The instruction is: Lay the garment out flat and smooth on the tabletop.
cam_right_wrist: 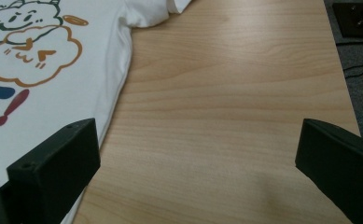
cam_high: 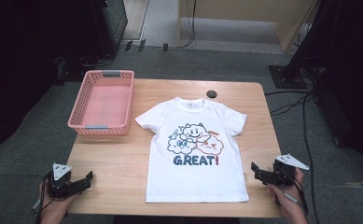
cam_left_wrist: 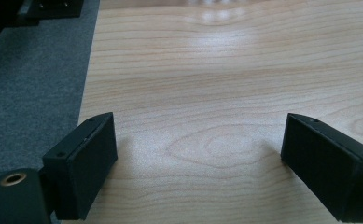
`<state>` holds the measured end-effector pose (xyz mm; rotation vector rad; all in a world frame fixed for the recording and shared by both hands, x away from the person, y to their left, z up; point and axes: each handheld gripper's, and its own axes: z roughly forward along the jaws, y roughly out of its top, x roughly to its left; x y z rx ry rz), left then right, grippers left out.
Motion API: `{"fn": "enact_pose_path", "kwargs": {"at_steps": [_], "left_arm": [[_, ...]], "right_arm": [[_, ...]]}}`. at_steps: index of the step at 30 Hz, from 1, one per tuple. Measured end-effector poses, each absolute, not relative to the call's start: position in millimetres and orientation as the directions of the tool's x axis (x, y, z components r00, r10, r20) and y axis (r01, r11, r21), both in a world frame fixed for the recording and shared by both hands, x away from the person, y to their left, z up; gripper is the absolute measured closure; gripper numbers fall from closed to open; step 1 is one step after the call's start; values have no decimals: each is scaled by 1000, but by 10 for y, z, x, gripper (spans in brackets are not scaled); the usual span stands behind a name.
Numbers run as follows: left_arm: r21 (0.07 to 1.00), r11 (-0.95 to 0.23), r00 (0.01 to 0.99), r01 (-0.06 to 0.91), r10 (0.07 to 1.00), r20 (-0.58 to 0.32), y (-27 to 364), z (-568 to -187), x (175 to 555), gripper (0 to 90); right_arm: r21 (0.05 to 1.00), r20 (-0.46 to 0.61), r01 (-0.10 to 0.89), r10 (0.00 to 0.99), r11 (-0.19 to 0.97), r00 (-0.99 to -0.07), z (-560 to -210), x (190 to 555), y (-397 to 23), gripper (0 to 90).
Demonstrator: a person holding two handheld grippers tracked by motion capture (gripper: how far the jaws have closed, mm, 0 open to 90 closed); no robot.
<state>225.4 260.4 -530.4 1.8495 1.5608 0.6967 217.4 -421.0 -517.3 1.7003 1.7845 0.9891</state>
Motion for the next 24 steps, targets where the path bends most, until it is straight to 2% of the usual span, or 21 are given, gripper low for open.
{"fn": "enact_pose_path", "kwargs": {"at_steps": [24], "left_arm": [[740,-118,167,663,986,8,2611,-5304,2250,108]], "right_arm": [[757,174,646,984,-101,-50,-5361,1767,-4503,4]]}}
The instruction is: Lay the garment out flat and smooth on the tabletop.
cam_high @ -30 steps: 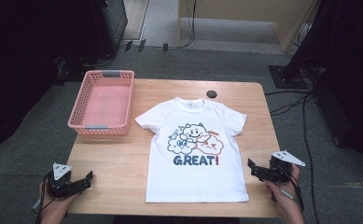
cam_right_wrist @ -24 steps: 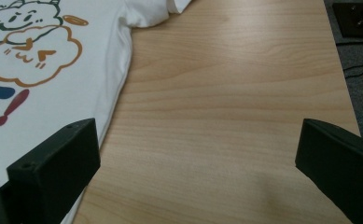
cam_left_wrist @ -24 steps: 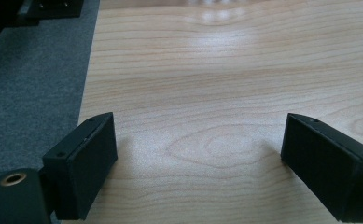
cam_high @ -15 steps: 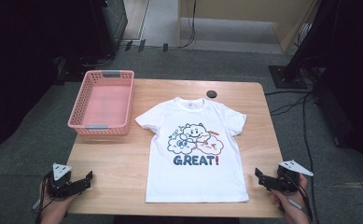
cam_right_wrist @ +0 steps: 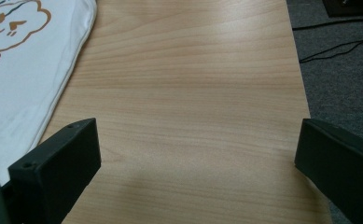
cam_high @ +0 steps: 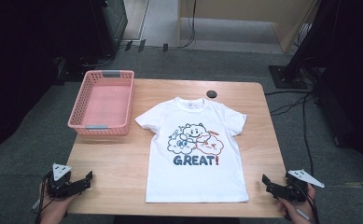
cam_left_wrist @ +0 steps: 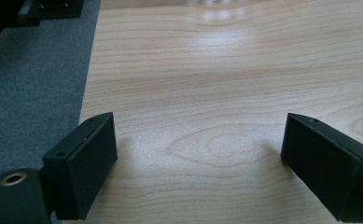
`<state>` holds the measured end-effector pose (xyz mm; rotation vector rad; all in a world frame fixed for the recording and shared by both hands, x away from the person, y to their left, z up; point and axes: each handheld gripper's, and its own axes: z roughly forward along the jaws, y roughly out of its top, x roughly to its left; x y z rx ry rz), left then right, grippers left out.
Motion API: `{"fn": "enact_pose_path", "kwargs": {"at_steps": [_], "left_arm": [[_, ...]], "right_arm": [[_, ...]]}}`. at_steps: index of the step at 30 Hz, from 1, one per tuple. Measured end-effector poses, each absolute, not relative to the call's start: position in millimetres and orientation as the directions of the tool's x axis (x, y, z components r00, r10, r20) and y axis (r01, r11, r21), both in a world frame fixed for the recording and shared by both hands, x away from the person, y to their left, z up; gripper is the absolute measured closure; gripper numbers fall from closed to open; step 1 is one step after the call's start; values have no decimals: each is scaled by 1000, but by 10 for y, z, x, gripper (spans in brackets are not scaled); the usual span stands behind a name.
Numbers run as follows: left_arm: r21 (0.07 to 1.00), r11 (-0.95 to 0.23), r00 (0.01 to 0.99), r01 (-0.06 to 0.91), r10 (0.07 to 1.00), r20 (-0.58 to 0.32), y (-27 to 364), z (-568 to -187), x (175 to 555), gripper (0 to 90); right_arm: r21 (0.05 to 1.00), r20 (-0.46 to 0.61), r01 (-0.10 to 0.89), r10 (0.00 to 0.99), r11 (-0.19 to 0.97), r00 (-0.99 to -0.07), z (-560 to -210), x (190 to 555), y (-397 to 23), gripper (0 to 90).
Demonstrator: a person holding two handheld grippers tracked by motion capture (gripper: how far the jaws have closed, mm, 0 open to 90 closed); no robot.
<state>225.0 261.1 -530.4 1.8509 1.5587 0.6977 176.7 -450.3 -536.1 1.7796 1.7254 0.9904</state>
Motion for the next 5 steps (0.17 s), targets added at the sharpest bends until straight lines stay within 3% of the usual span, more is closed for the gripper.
{"fn": "enact_pose_path", "kwargs": {"at_steps": [5], "left_arm": [[739,-118,167,663,986,8,2611,-5304,2250,108]], "right_arm": [[740,185,664,982,-109,-46,-5369,1790,-4501,5]]}}
